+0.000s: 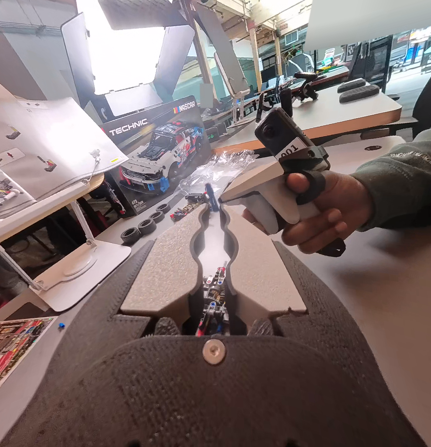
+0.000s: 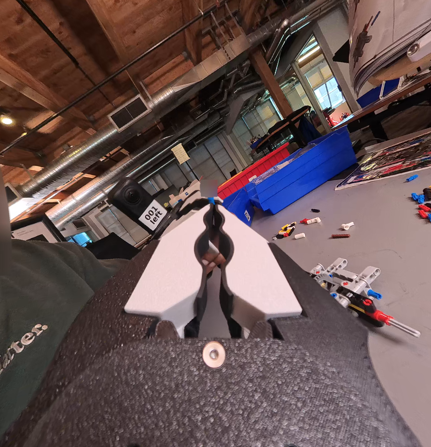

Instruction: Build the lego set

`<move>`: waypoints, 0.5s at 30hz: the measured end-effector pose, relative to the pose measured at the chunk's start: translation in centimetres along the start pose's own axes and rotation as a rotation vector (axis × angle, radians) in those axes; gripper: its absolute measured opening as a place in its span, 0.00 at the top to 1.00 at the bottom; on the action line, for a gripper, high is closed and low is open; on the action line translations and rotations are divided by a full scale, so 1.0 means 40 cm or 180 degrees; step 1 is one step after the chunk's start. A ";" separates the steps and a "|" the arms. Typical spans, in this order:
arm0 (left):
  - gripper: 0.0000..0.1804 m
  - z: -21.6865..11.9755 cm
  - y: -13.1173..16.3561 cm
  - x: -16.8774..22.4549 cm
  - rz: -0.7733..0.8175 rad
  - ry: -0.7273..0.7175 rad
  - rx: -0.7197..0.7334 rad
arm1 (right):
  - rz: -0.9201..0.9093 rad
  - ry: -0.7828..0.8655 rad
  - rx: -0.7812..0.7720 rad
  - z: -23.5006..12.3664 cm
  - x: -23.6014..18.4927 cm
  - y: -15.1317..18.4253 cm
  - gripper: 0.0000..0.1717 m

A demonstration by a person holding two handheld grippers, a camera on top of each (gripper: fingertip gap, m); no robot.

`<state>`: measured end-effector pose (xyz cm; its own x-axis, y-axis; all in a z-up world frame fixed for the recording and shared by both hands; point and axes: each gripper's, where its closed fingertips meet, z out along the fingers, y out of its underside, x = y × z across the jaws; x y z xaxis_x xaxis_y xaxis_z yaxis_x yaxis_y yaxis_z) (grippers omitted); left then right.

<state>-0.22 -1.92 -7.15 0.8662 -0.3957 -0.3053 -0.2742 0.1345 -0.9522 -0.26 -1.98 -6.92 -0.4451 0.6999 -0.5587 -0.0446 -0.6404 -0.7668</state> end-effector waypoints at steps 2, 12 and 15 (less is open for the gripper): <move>0.96 0.000 0.003 0.001 0.0104 0.0011 -0.0035 | 0.0032 -0.0020 -0.0007 0.001 -0.002 0.004 1.00; 0.99 -0.018 0.047 -0.018 0.0205 0.0201 -0.0444 | -0.0518 0.0215 -0.0598 -0.012 0.025 0.031 0.96; 0.99 -0.017 0.053 -0.013 0.0351 0.0210 -0.0478 | -0.0561 0.0236 -0.0761 -0.011 0.026 0.047 0.91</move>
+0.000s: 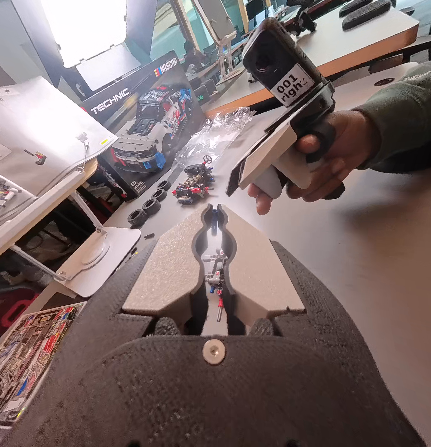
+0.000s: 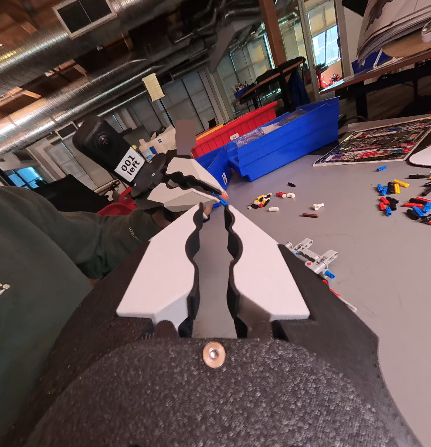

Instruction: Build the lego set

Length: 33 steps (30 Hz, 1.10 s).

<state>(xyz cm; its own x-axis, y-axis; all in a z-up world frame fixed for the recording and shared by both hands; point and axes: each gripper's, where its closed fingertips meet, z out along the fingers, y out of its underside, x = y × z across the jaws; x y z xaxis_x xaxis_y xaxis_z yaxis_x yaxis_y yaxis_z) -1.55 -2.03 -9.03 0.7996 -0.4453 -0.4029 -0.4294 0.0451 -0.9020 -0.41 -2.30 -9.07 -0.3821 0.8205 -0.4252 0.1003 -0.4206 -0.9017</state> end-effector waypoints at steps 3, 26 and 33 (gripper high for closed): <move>0.99 0.003 -0.017 0.014 -0.0503 0.0238 0.0204 | -0.0149 -0.0021 -0.0218 0.010 -0.006 0.030 0.85; 0.85 0.009 -0.059 0.034 -0.0536 0.0164 0.0538 | 0.0987 -0.0515 0.0624 -0.005 -0.040 -0.047 0.98; 0.84 0.008 -0.074 0.044 0.0613 -0.0356 0.0443 | 0.1581 -0.0706 0.0645 0.017 -0.057 -0.022 0.98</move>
<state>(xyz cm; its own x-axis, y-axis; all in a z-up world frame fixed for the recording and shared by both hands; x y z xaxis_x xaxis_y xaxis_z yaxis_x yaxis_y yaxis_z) 1.27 -2.67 -7.12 0.7535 -0.3153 -0.5769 -0.5225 0.2454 -0.8165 -0.25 -4.04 -7.25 -0.5197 0.4143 -0.7472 0.1472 -0.8180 -0.5560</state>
